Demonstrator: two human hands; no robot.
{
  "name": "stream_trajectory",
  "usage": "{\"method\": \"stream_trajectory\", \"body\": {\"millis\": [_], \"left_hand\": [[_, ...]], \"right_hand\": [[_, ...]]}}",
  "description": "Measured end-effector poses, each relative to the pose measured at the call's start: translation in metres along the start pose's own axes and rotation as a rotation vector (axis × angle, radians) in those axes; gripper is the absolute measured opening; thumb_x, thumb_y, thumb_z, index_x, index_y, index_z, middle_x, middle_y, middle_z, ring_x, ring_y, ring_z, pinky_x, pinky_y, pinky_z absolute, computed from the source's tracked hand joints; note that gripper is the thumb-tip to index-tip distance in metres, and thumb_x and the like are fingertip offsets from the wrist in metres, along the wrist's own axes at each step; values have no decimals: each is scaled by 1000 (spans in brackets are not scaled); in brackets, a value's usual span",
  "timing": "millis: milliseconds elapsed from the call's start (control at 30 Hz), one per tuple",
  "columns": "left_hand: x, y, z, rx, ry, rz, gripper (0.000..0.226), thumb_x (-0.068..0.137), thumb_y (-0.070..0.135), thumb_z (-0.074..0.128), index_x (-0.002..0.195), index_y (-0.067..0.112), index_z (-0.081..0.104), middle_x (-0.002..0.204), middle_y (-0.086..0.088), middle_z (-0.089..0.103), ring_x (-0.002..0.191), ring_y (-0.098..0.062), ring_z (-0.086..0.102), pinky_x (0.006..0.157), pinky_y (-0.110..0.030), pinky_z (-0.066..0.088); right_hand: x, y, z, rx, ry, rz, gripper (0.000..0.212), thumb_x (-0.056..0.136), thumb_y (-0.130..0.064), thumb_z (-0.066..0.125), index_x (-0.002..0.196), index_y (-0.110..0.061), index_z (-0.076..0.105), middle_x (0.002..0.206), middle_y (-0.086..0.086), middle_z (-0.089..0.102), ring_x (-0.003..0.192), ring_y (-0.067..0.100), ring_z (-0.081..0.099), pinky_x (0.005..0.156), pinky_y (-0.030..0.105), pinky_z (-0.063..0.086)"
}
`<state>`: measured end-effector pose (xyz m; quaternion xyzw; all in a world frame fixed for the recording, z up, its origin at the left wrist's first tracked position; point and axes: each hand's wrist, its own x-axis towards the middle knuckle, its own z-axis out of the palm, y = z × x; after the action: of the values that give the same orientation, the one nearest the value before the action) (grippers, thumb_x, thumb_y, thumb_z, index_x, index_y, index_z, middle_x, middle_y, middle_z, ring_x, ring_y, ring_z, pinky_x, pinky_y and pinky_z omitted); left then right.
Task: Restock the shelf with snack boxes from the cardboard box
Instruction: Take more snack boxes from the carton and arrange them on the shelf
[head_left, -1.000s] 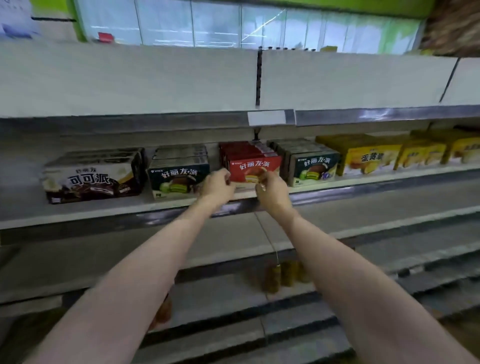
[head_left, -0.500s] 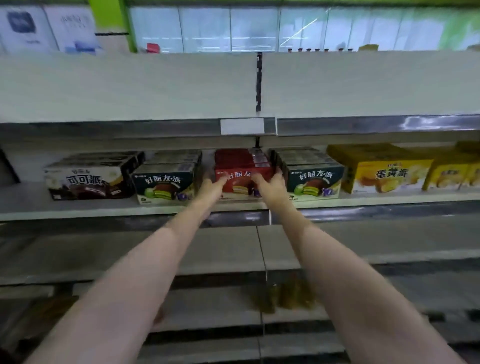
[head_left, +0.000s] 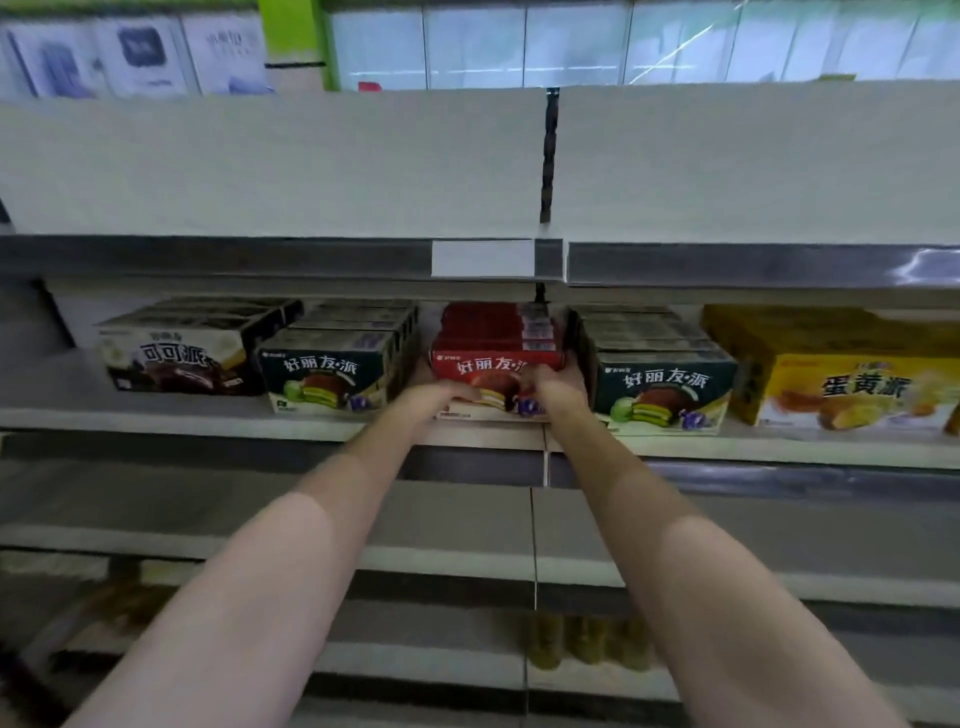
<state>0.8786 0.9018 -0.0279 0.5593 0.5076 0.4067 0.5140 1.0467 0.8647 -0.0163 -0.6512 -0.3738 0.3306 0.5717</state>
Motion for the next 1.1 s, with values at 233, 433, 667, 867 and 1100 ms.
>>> {"method": "stream_trajectory", "body": {"millis": [233, 433, 667, 867, 1100], "left_hand": [[15, 13, -11, -228, -213, -97, 42, 72, -1, 78, 108, 15, 63, 105, -12, 73, 95, -28, 70, 75, -40, 58], [25, 3, -13, -267, -239, -129, 45, 71, 1, 80, 111, 14, 64, 109, -13, 73, 99, -30, 71, 88, -45, 57], [25, 3, -14, -291, -244, -94, 54, 67, 3, 81, 115, 17, 61, 101, -9, 76, 97, -27, 72, 84, -43, 57], [21, 4, -14, -295, -245, -94, 58, 66, 4, 82, 117, 18, 59, 106, -9, 74, 99, -27, 71, 79, -42, 57], [21, 5, -14, -289, -235, -75, 59, 69, 4, 82, 121, 17, 58, 107, -9, 74, 99, -27, 71, 79, -42, 58]], "right_hand": [[6, -1, -2, 11, -145, 88, 20, 74, 6, 55, 76, -14, 60, 79, 1, 60, 80, 19, 54, 69, 27, 40], [7, 0, 1, 51, -169, 68, 23, 74, 3, 54, 78, -19, 56, 90, 6, 60, 89, 22, 54, 85, 33, 41], [2, -3, 2, 34, -175, 29, 63, 66, -7, 60, 128, -15, 55, 96, 6, 64, 91, 24, 58, 87, 33, 41], [6, 2, 1, 74, -192, 23, 50, 80, 0, 57, 127, -18, 53, 99, 5, 65, 91, 22, 59, 86, 34, 40], [8, 3, 2, 106, -201, 10, 52, 83, 8, 54, 129, -15, 51, 95, 2, 63, 78, 14, 59, 66, 25, 40]]}}
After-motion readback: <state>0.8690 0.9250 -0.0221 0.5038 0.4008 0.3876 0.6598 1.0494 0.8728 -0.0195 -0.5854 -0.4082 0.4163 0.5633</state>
